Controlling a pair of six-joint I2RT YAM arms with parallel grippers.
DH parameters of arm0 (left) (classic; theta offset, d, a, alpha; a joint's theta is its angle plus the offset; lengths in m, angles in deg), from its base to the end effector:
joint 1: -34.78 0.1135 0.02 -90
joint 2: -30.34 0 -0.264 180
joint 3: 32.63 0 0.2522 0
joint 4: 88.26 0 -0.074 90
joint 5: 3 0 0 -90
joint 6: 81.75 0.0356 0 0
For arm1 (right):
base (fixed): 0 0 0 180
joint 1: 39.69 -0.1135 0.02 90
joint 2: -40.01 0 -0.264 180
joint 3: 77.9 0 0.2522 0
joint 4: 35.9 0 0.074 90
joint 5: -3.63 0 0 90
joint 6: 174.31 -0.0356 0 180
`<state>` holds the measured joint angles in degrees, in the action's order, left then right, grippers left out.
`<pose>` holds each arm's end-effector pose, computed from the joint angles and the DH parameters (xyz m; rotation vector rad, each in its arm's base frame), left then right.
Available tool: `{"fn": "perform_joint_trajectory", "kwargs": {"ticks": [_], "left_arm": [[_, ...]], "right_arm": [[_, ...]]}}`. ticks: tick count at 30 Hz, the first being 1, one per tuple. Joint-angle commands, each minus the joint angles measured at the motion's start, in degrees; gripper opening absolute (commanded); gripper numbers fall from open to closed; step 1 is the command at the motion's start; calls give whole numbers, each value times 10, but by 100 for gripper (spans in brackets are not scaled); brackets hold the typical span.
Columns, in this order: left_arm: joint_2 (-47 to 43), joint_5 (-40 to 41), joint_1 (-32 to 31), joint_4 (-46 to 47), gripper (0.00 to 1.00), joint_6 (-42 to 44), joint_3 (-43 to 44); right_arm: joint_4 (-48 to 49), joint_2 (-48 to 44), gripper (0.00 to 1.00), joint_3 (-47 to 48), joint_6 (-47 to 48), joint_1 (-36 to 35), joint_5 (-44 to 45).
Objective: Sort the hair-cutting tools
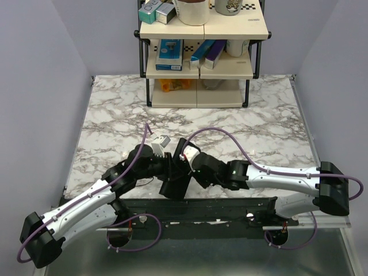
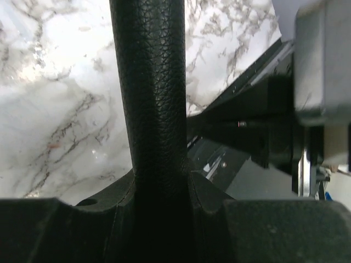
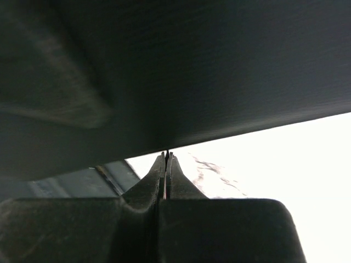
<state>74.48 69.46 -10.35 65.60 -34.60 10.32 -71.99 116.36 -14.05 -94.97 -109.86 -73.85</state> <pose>0.1184 -0.1341 0.2426 0.2577 2.2595 -1.2087 0.1008 0.2569 0.2339 -1.1174 2.1575 0.3921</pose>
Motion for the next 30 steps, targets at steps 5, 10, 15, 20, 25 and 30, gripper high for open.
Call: {"fn": "perform_joint_trajectory", "kwargs": {"ticks": [5,10,15,20,25,30], "left_arm": [[-41,-75,-3,-17,0,-4,-19],[-37,-86,-2,-5,0,0,-32],[-30,-98,-3,6,0,1,-41],[-25,-107,-3,9,0,0,-41],[-11,-123,-4,21,0,-1,-43],[8,-135,-9,30,0,3,-38]], "right_arm": [[-76,-4,1,30,49,6,143],[-83,-9,1,41,69,6,190],[-69,-6,1,44,100,39,208],[-35,-12,1,40,171,69,213],[15,-11,1,27,279,75,199],[61,-14,1,18,366,75,176]]}}
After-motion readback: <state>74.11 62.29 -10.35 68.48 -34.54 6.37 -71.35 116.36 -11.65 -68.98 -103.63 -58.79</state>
